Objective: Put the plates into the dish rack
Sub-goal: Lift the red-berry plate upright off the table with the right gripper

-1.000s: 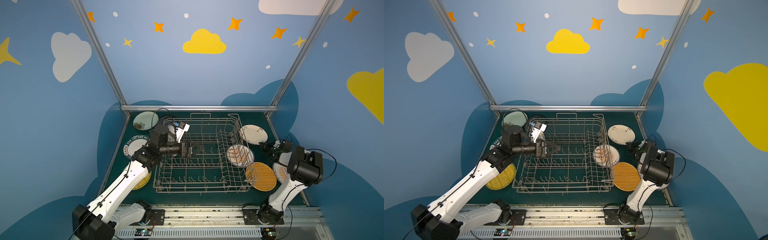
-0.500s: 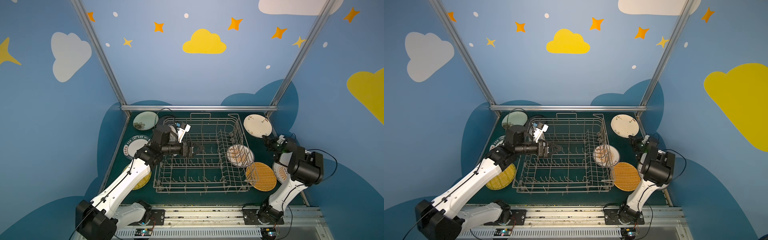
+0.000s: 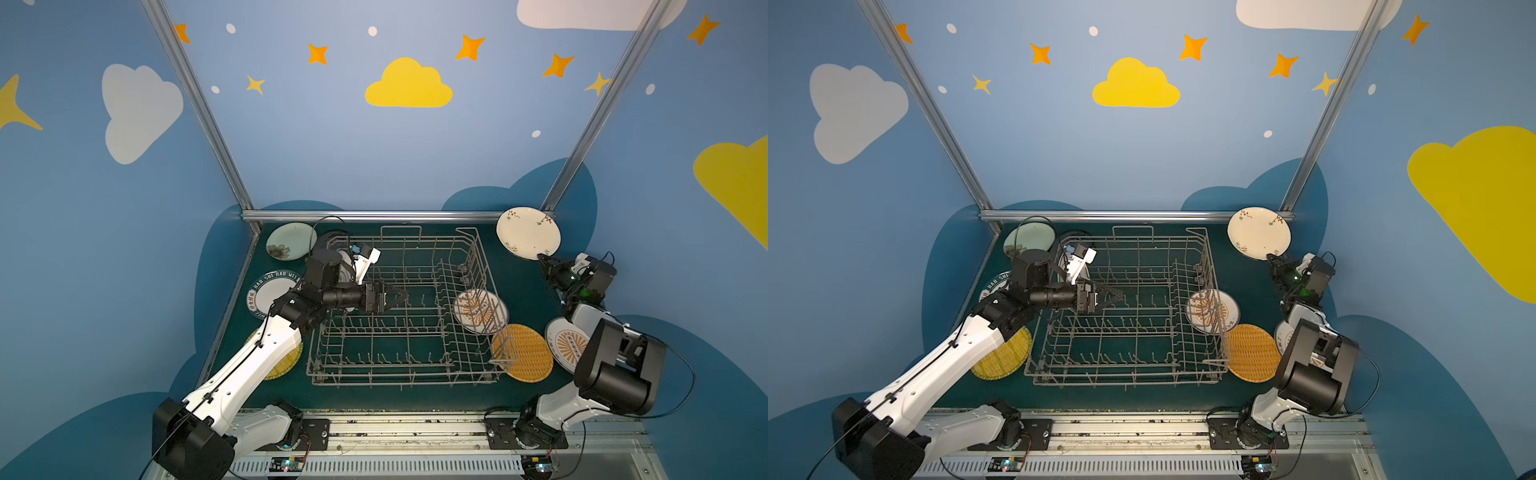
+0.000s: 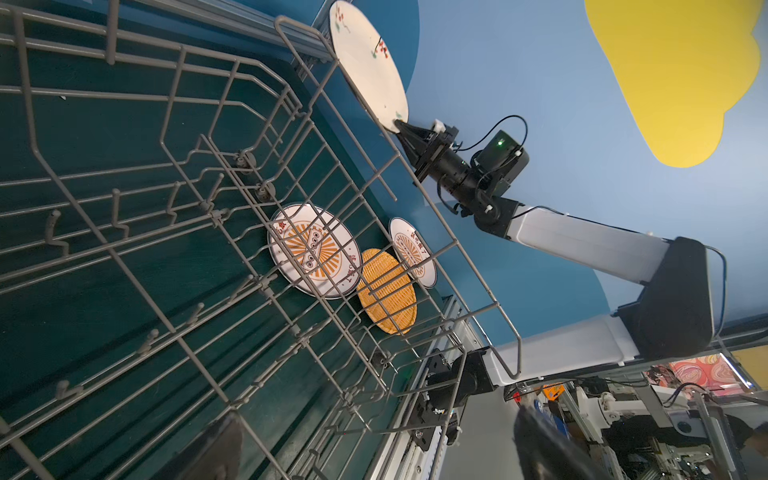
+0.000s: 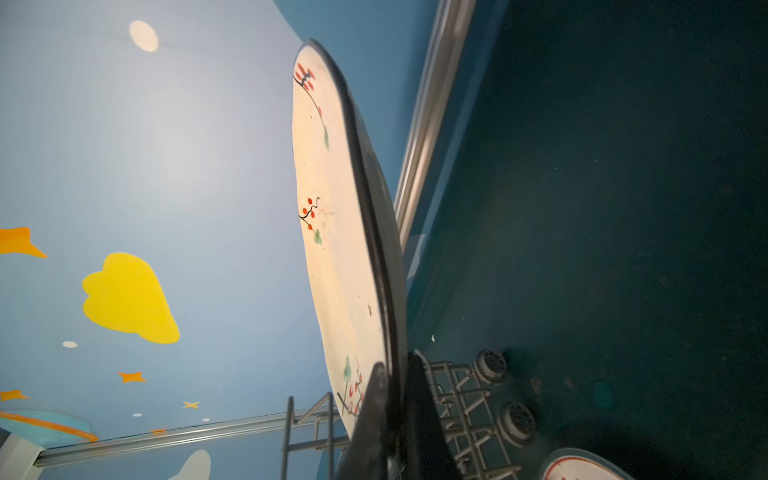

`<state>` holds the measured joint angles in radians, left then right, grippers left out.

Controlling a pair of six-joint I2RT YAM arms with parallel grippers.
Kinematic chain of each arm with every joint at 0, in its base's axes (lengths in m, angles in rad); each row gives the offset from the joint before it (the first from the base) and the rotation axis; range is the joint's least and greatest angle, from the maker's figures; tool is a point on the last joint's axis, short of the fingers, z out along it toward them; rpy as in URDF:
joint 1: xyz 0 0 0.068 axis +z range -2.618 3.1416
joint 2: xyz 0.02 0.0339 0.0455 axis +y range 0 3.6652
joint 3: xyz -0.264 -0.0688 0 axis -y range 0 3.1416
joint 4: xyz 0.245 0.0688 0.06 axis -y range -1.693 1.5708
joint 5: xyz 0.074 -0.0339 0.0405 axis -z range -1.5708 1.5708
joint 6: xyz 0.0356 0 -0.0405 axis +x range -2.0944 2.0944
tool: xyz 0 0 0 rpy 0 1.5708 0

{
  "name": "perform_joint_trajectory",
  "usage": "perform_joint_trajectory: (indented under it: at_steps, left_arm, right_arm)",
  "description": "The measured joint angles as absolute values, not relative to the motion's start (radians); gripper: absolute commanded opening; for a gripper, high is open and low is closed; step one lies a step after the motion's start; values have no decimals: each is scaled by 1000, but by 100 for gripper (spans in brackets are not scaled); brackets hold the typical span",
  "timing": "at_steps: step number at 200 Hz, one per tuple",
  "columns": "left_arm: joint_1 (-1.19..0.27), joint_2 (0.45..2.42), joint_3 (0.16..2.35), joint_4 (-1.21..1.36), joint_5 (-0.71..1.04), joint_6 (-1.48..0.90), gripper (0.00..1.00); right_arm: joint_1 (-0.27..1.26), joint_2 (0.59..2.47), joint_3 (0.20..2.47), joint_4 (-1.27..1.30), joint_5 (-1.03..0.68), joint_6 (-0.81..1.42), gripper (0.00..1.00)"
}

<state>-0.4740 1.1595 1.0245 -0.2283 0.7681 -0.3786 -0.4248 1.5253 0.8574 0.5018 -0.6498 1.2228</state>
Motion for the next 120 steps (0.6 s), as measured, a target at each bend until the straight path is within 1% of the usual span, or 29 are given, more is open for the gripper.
perform_joint_trajectory:
  at_steps: [60, 96, 120]
  left_arm:
    - [-473, 1139, 1024, -223, 774, -382, 100]
    - [-473, 1135, 1024, -219, 775, -394, 100]
    - [-473, 1135, 1024, -215, 776, -402, 100]
  right_arm:
    - [-405, 1358, 1037, 133, -647, 1180, 0]
    - [-370, 1308, 1083, 34, -657, 1192, 0]
    - [-320, 1280, 1085, -19, -647, 1194, 0]
